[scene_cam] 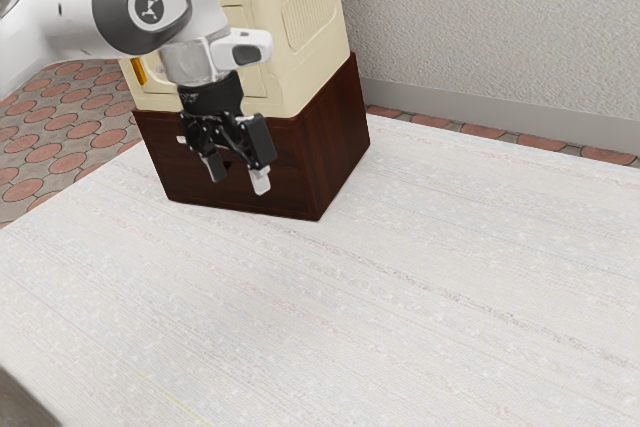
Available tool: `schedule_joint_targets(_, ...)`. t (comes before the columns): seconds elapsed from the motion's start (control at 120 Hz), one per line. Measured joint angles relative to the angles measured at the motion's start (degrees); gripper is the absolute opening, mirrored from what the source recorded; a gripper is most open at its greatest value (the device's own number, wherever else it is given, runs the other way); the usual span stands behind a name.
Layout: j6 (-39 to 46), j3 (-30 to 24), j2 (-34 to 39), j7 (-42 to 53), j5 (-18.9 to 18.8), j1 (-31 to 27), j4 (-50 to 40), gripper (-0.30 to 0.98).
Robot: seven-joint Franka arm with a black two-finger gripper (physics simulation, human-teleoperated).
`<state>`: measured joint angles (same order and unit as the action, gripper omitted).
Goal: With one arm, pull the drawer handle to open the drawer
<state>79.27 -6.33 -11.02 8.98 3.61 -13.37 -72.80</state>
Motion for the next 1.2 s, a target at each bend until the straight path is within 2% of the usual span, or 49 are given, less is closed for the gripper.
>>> schedule_joint_targets(0.25, -0.4, 0.0, 0.3, 1.1, 0.0, -0.6, 0.4, 0.69)
schedule_joint_targets(0.333, -1.0, -0.4, 5.6, 1.3, -1.7, 0.5, 3.1, 0.69)
schedule_joint_targets(0.408, -1.5, -0.4, 7.3, 1.4, -2.6, 1.2, 3.8, 0.69)
schedule_joint_targets(0.767, -1.8, 0.0, 5.1, 4.3, -4.1, -0.3, -0.5, 0.69)
schedule_joint_targets(0.933, 0.4, 0.0, 4.8, 12.1, -4.8, 0.1, -2.2, 0.69)
schedule_joint_targets(1.067, 2.4, -0.1, 4.6, 22.5, -5.2, 0.5, -2.4, 0.69)
schedule_joint_targets(1.2, 5.9, -0.5, 4.5, 31.6, -6.3, 1.6, -6.9, 0.69)
